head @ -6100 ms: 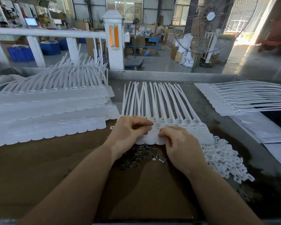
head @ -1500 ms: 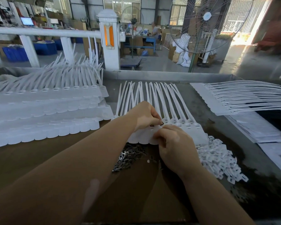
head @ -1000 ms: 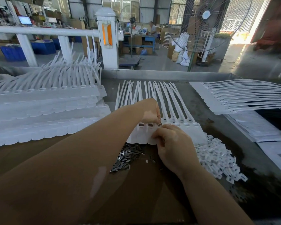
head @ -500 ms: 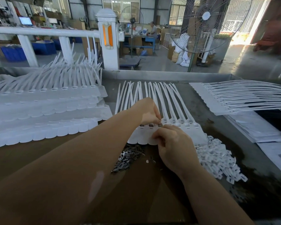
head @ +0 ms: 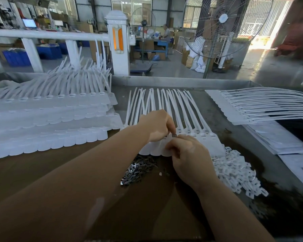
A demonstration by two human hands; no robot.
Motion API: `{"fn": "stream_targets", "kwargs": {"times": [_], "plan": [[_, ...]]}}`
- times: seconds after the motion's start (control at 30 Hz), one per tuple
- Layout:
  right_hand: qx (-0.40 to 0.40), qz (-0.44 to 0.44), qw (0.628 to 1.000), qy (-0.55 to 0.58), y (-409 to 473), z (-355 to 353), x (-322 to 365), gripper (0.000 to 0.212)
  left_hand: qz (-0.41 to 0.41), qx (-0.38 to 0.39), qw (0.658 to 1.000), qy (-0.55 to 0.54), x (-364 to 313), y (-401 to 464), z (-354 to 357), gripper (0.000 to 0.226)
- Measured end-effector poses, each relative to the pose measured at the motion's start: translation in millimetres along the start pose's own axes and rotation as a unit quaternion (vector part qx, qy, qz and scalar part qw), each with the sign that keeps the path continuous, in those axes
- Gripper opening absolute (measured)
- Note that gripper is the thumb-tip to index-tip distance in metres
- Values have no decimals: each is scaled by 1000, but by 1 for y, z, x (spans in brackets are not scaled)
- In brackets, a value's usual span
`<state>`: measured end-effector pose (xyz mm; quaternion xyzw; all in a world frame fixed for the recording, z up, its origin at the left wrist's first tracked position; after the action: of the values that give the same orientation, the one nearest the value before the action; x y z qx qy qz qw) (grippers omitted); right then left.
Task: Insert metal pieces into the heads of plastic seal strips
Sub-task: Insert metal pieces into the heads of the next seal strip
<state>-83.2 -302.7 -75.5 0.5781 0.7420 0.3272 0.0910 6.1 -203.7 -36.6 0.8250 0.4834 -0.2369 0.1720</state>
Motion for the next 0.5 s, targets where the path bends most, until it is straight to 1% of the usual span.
{"fn": "stream_targets", "kwargs": {"times": [0.07, 0.17, 0.27, 0.4, 0.5], "plan": [[0, -1, 1000, 2, 0, 0, 0, 16, 11, -7, 999, 45, -1, -1, 1, 33], [-1, 2, 1000, 5, 0, 0, 0, 16, 19, -7, 998, 62, -1, -2, 2, 32], [2, -1, 1000, 7, 0, -1, 0, 17, 15, -31, 999, 23, 5, -6, 0, 27], [19, 6, 1000, 12, 1, -1, -1, 13, -1, -106, 993, -54, 23, -16, -11, 22], [9, 0, 1000, 16, 1, -1, -2, 12, -33, -171, 981, -84, 43, -30, -17, 18]]}}
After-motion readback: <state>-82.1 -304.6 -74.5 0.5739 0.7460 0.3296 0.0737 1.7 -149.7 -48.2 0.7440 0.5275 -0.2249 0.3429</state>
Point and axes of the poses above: each hand's wrist, its own y-axis towards the middle knuckle, its own z-axis out of the palm, x = y × z, the point moved 2 cm from there along y, towards the middle knuckle, and after that the axes turned 6 degrees about -y, right-handed, at the moved point
